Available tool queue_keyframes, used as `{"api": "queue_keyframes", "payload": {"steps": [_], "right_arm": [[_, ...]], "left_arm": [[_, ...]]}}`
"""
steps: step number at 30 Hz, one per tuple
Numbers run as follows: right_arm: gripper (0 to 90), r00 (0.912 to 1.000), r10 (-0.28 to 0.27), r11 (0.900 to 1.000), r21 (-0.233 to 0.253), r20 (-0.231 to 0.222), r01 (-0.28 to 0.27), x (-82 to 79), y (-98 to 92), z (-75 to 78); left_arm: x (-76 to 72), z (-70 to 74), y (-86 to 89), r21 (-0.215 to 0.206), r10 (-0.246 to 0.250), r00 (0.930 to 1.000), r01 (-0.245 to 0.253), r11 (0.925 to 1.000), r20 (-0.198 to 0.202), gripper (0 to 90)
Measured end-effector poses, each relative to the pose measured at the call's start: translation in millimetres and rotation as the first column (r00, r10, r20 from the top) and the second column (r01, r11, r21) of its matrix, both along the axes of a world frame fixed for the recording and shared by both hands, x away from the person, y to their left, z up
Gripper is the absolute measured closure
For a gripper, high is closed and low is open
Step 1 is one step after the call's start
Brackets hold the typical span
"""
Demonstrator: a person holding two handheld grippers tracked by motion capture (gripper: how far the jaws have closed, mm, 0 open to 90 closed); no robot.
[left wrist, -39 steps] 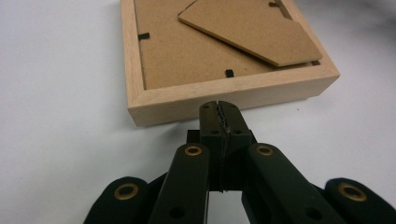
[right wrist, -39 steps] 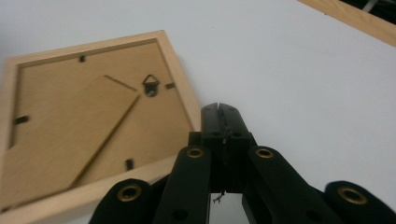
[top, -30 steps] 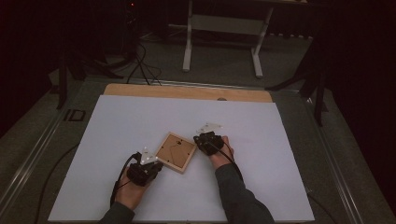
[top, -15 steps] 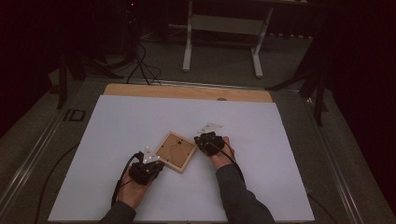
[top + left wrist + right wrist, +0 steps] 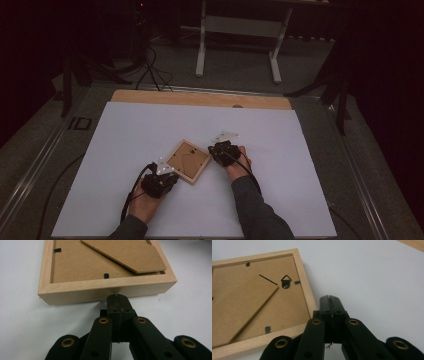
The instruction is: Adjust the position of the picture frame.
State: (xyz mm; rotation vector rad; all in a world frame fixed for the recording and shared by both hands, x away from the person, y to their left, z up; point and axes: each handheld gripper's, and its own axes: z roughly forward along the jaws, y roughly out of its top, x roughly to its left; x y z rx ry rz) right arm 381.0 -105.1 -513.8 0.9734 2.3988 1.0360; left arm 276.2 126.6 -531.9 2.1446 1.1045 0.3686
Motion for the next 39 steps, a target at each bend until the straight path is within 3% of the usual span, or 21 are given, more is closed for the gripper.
{"api": "queue_keyframes", "payload": {"steps": [21,26,32,39], "right_arm": [[89.9,0.9999,-0.003,0.999,-0.041,-0.012,0.002,-1.3,-1.9,-0.6],[89.9,0.9998,-0.004,0.999,-0.052,-0.018,0.003,-8.8,-6.8,-2.9],[89.9,0.9997,-0.008,1.0,-0.028,-0.023,0.007,-19.1,-15.4,-4.1],[89.9,0.9999,0.004,1.0,-0.024,-0.012,-0.004,-32.9,-20.6,-5.2]], "left_arm": [[9.0,-1.5,2.1,-0.01,0.045,0.999,-0.045,0.9989,0.003,89.6],[11.3,0.0,-0.6,0.014,0.048,0.9987,-0.049,0.9987,0.016,89.6],[19.8,1.3,-0.3,0.025,0.054,0.9984,-0.054,0.9982,0.016,89.6],[26.8,2.8,1.0,0.009,0.061,0.9979,-0.062,0.9981,0.021,89.6]]}}
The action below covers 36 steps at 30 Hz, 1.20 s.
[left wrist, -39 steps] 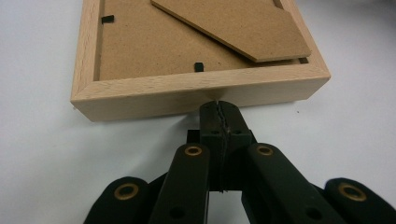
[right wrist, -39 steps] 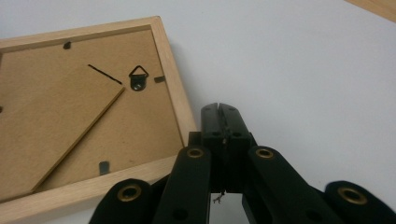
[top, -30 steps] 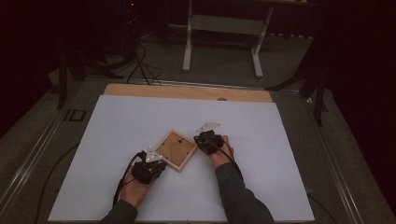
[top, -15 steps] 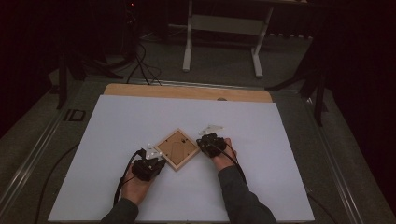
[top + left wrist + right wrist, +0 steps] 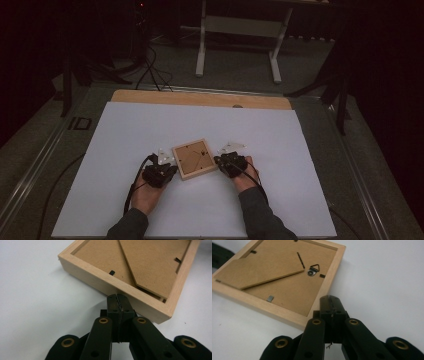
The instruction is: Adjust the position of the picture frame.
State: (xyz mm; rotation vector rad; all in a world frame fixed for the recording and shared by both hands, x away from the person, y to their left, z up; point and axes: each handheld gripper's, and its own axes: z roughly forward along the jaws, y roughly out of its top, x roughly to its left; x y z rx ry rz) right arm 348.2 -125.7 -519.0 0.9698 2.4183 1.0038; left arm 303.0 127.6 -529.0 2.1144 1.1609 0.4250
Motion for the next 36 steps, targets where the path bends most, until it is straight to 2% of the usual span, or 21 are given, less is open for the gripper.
{"api": "queue_keyframes", "payload": {"steps": [5,12,21,25,32,36], "right_arm": [[89.9,1.0,0.006,1.0,-0.006,0.004,-0.006,-7.4,-3.2,0.2],[89.9,0.9999,0.009,1.0,0.021,0.007,-0.009,-15.0,-8.6,-2.3],[89.9,0.9999,0.012,1.0,0.018,0.009,-0.012,-22.3,-9.9,-2.6],[89.9,0.9997,0.02,1.0,0.022,0.012,-0.021,-23.8,-9.7,-3.0],[89.9,0.9996,0.025,0.999,0.022,0.014,-0.026,-26.2,-8.6,-3.3],[89.9,0.9995,0.029,0.999,0.028,0.013,-0.029,-25.8,-9.3,-3.5]], "left_arm": [[6.8,-0.4,-0.7,-0.001,0.005,1.0,-0.005,1.0,0.001,89.6],[13.2,-4.1,-1.8,-0.001,0.012,0.9999,-0.012,0.9999,-0.011,89.6],[8.2,-4.3,-2.9,0.016,-0.007,0.9999,0.007,0.9999,-0.01,89.5],[2.4,-4.2,0.3,0.0,-0.026,0.9994,0.026,0.9997,-0.024,89.5],[-0.3,-3.7,0.2,0.009,-0.028,0.9994,0.028,0.9996,-0.021,89.5],[2.1,-4.6,-0.4,0.005,-0.012,0.9998,0.012,0.9999,-0.015,89.6]]}}
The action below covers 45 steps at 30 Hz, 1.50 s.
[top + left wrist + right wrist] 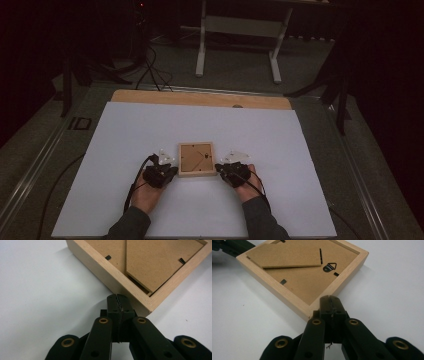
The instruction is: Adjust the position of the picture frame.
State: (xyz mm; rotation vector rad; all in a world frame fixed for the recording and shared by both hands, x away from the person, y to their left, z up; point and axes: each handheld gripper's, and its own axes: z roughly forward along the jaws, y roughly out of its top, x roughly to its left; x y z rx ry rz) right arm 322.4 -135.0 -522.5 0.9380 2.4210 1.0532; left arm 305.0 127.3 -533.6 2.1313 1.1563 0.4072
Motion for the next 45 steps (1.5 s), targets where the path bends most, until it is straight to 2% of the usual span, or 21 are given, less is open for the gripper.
{"api": "queue_keyframes", "payload": {"steps": [3,18,24,27,38,45], "right_arm": [[89.9,1.0,-0.001,1.0,-0.002,0.001,0.001,-0.4,0.1,0.1],[89.9,1.0,-0.006,1.0,0.004,0.008,0.006,0.4,-0.2,-0.9],[89.8,0.9999,-0.005,1.0,0.015,-0.009,0.005,2.0,-1.4,-0.5],[89.9,0.9999,-0.005,1.0,0.019,-0.012,0.006,2.5,-2.1,-0.6],[89.8,0.9997,-0.024,1.0,0.015,-0.008,0.024,2.7,-6.1,-0.6],[89.6,0.9996,-0.026,1.0,0.018,-0.007,0.026,2.4,-6.5,-0.8]], "left_arm": [[2.2,-0.7,0.0,-0.011,0.011,0.9999,-0.011,0.9999,0.001,89.6],[4.9,-0.9,-1.1,-0.006,0.02,0.9998,-0.02,0.9998,0.008,89.6],[7.4,-1.3,-1.0,-0.013,0.025,0.9997,-0.025,0.9996,0.007,89.6],[6.6,-1.2,-2.7,-0.001,0.029,0.9995,-0.029,0.9996,0.015,89.7],[7.0,-2.2,-7.1,-0.011,0.021,0.9996,-0.021,0.9997,0.02,89.7],[8.6,-2.7,-3.1,-0.051,0.024,0.9997,-0.025,0.9984,-0.004,89.0]]}}
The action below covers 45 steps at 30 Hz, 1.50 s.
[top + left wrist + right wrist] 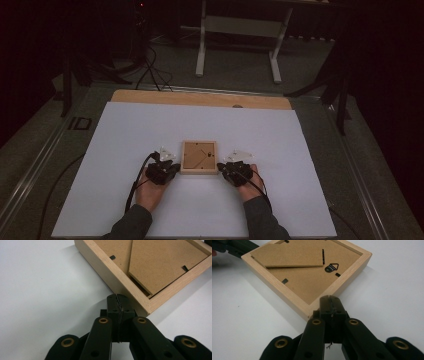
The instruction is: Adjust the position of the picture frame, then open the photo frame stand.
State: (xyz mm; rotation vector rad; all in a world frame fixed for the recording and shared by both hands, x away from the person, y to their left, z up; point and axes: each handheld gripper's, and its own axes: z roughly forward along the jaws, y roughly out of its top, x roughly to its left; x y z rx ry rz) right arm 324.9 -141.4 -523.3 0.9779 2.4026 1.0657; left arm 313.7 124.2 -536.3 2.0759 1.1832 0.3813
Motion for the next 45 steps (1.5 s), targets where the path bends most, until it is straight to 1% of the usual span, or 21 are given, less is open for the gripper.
{"api": "queue_keyframes", "payload": {"steps": [3,5,9,11,15,17,21,26,30,33,38,41,42,45], "right_arm": [[85.7,1.0,-0.004,1.0,0.001,0.004,0.004,0.2,-0.8,0.2],[85.9,0.9999,-0.003,1.0,0.002,0.015,0.003,0.0,-1.5,1.6],[86.1,0.9992,0.002,1.0,0.001,0.039,-0.002,-1.7,-0.1,3.7],[86.4,0.9989,0.002,1.0,0.001,0.046,-0.002,-2.2,0.4,4.1],[87.3,0.9981,0.002,1.0,0.005,0.061,-0.002,-3.0,0.1,6.5],[88.3,0.9976,0.0,1.0,0.004,0.069,0.0,-3.2,-0.3,7.8],[89.6,0.9966,0.0,1.0,0.011,0.082,-0.001,-4.3,0.2,9.3],[89.7,0.995,0.036,0.999,0.013,0.094,-0.037,-7.3,5.2,10.7],[89.7,0.9945,0.053,0.999,0.007,0.09,-0.054,-8.2,8.3,9.2],[89.7,0.995,0.054,0.998,0.004,0.084,-0.055,-7.7,8.7,8.1],[89.7,0.9953,0.058,0.998,0.003,0.078,-0.059,-7.2,9.2,6.9],[89.7,0.9953,0.059,0.998,0.006,0.077,-0.06,-6.9,8.6,6.6],[89.8,0.9953,0.059,0.998,0.006,0.077,-0.06,-6.9,8.6,6.6],[89.8,0.9951,0.061,0.998,0.009,0.078,-0.062,-6.7,8.4,6.3]], "left_arm": [[0.8,0.3,2.8,-0.011,0.004,1.0,-0.004,0.9999,-0.004,84.2],[1.2,0.5,4.5,-0.025,0.011,0.9999,-0.011,0.9996,-0.006,81.0],[0.9,2.0,6.3,-0.027,0.017,0.9999,-0.017,0.9995,0.0,76.6],[0.5,3.2,8.0,-0.024,0.02,0.9998,-0.02,0.9995,0.006,72.0],[0.3,5.8,11.4,-0.049,0.024,0.9996,-0.024,0.9985,0.014,66.1],[0.4,5.8,11.7,-0.048,0.026,0.9996,-0.025,0.9985,0.014,64.2],[0.1,6.3,11.7,-0.049,0.031,0.9993,-0.03,0.9983,0.019,61.4],[-0.8,7.9,12.5,-0.049,0.035,0.9989,-0.034,0.9982,0.03,59.9],[-1.4,9.3,13.7,-0.053,0.042,0.9983,-0.04,0.9978,0.04,59.5],[-2.5,11.7,15.5,-0.058,0.052,0.9968,-0.049,0.9971,0.06,58.9],[-3.6,15.2,19.7,-0.073,0.063,0.9956,-0.058,0.9956,0.069,58.8],[-4.4,16.8,20.1,-0.077,0.06,0.9954,-0.055,0.9955,0.075,58.6],[-5.1,17.8,19.2,-0.081,0.052,0.9954,-0.046,0.9956,0.08,58.6],[-5.8,18.4,17.3,-0.077,0.042,0.9956,-0.035,0.9964,0.083,57.2]]}}
